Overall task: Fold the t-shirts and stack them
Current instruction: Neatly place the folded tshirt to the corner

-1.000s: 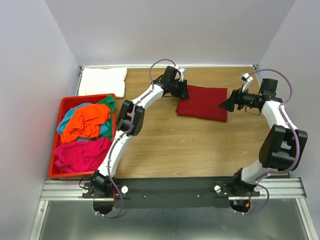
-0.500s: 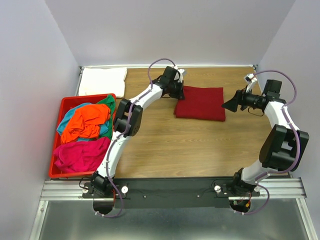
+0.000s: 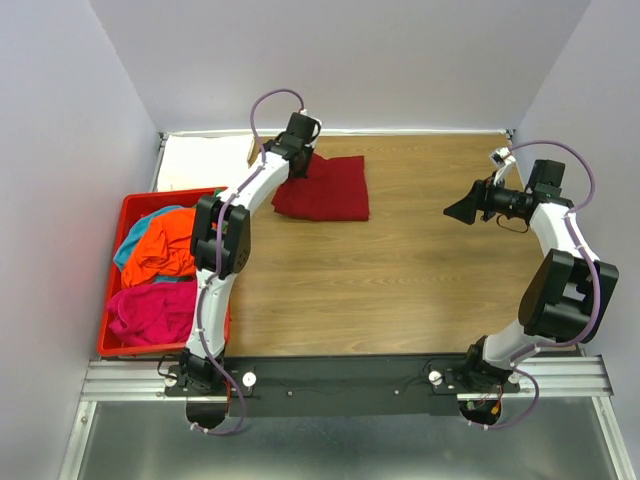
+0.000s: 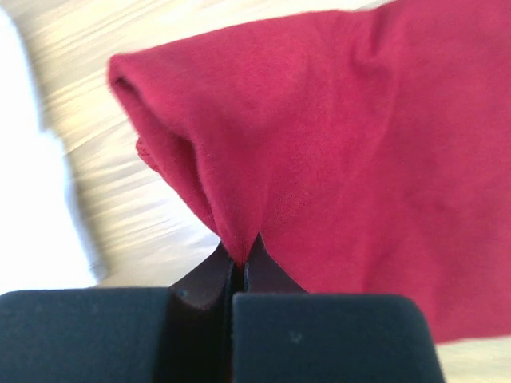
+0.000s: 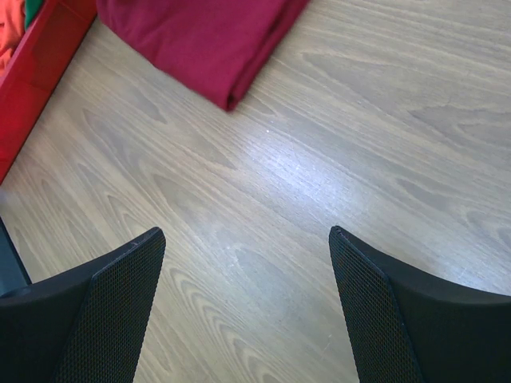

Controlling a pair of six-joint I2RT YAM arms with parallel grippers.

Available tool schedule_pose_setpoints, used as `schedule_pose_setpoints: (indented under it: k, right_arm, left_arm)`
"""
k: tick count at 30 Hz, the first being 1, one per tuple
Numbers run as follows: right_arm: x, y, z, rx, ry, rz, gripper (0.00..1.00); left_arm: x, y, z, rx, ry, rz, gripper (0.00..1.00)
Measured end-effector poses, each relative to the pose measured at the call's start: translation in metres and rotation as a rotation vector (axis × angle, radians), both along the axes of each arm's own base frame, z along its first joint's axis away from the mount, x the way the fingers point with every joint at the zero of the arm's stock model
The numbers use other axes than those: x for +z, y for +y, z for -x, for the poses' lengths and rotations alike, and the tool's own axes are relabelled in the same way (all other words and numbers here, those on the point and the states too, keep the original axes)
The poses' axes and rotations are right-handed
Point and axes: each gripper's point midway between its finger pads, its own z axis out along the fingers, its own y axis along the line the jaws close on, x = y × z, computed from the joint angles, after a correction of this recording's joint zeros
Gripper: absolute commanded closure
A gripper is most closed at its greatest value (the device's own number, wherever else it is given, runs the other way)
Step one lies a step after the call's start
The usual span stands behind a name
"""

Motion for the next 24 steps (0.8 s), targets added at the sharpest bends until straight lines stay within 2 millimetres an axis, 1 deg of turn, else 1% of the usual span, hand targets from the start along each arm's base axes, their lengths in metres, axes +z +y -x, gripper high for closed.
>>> schedule_pose_setpoints:
  k: [3,8,10,12,19,24]
  right_arm:
    - [0.000,0.000,0.000,0.002,0.000,-0.003,0.11]
    - [0.002,0.002,0.002,0.004,0.003,-0.006,0.11]
    - [0.005,0.002,0.003,0.005,-0.005,-0.004,0.11]
    - [0.008,0.002,0.004,0.006,-0.012,-0.003,0.11]
    - [0.010,0.003,0.005,0.012,-0.020,-0.004,0.11]
    - [0.010,0.004,0.007,0.019,-0.016,-0.012,0.11]
  left_arm:
    - [-0.003,0.033,-0.004,0.061,0.000,-0.085,1.00]
    - [0.013,0.059,-0.015,0.119,-0.050,-0.169,1.00]
    - [0.018,0.066,-0.019,0.136,-0.070,-0.190,1.00]
    - [0.021,0.074,-0.022,0.152,-0.079,-0.212,1.00]
    - [0.028,0.122,-0.030,0.246,-0.098,-0.292,1.00]
    - [0.034,0.146,-0.034,0.291,-0.114,-0.339,1.00]
